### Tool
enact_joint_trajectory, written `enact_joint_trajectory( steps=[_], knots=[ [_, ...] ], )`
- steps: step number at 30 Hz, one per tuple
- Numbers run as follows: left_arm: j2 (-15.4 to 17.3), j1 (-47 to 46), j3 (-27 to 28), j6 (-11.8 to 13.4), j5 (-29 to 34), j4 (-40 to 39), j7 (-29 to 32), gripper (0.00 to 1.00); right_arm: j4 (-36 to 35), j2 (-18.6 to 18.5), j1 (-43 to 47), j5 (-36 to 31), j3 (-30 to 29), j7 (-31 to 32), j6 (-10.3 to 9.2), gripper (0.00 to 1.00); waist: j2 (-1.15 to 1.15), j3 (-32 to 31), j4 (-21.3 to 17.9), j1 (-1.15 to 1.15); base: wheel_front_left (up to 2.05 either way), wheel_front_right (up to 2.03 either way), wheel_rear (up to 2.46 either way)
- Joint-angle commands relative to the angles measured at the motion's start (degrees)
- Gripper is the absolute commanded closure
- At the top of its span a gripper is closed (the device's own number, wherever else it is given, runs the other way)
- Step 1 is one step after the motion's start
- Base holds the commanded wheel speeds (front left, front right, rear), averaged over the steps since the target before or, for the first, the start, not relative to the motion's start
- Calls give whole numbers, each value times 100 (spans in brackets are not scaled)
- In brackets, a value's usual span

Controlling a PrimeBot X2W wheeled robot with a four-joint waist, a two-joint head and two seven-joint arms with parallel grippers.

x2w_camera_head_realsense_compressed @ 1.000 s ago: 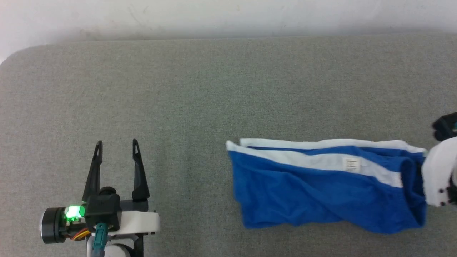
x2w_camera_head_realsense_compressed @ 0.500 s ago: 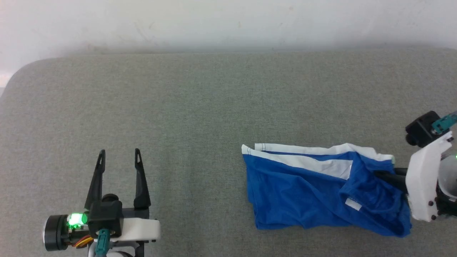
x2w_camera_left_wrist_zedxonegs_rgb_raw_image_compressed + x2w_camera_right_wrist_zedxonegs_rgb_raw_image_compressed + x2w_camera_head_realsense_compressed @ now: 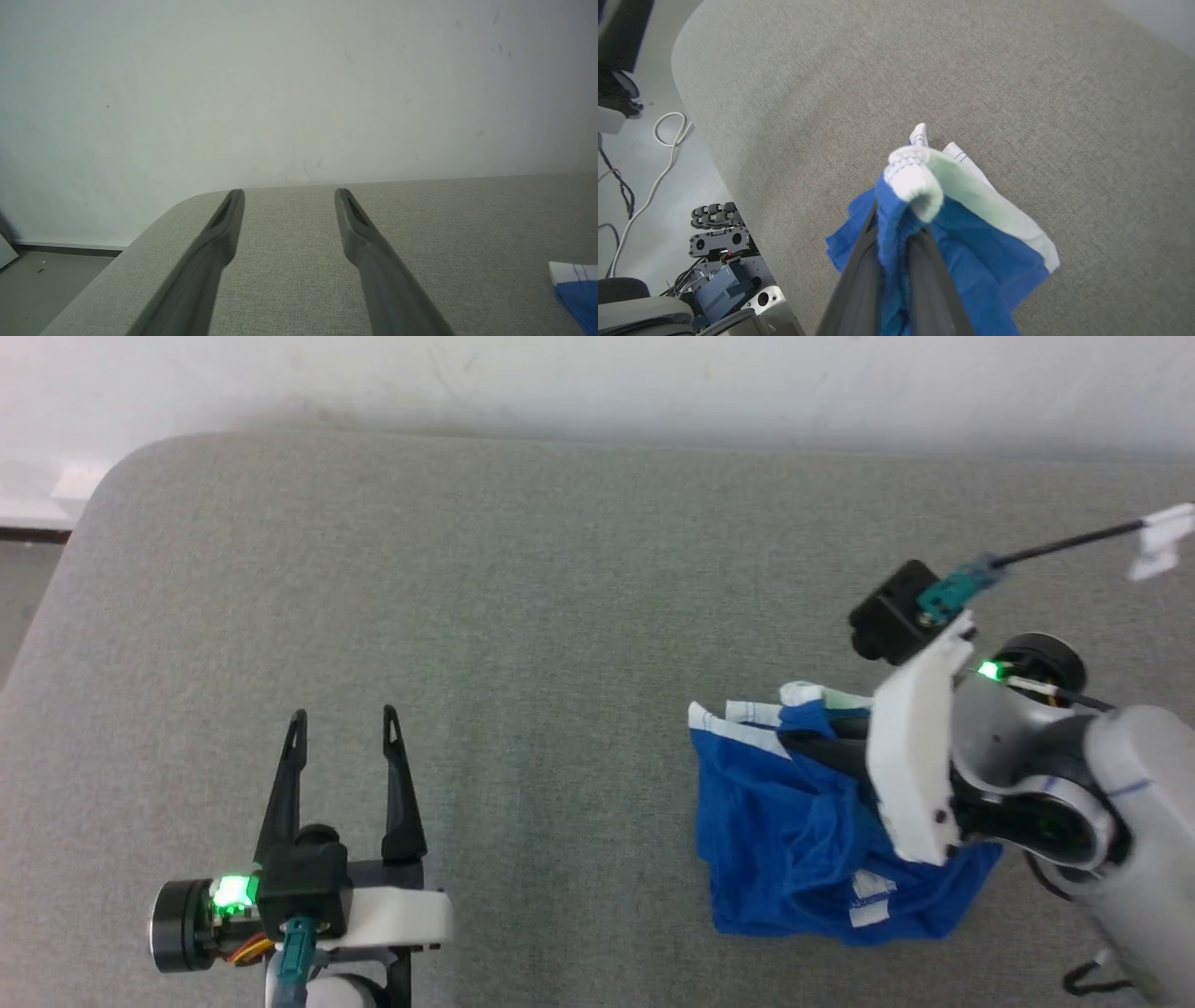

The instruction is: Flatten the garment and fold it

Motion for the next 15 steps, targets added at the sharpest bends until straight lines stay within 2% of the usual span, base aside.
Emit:
enact_joint_trajectory(
  steps=[1, 5, 8, 12, 15],
  knots=[
    [-55, -123, 0, -11, 50, 10, -27, 0, 237, 135, -158, -105, 119, -58, -5, 100, 0, 182, 165, 0, 0, 0, 0],
    [-125, -234, -8, -24, 52, 29, -27, 0, 1105, 527, -445, -356, 508, -231, -5, 100, 0, 348, 266, 0, 0, 0, 0],
    [-178, -340, -11, -42, 44, 81, -27, 0, 1769, 648, -554, -575, 836, -378, -5, 100, 0, 455, 327, 0, 0, 0, 0],
    [-228, -420, 0, -63, 38, 169, -27, 0, 2392, 624, -617, -802, 1401, -570, -5, 100, 0, 508, 354, 0, 0, 0, 0],
    [-233, -402, 53, -70, 34, 247, -27, 0, 2563, 578, -670, -767, 1667, -839, -5, 100, 0, 446, 291, 0, 0, 0, 0]
  ],
)
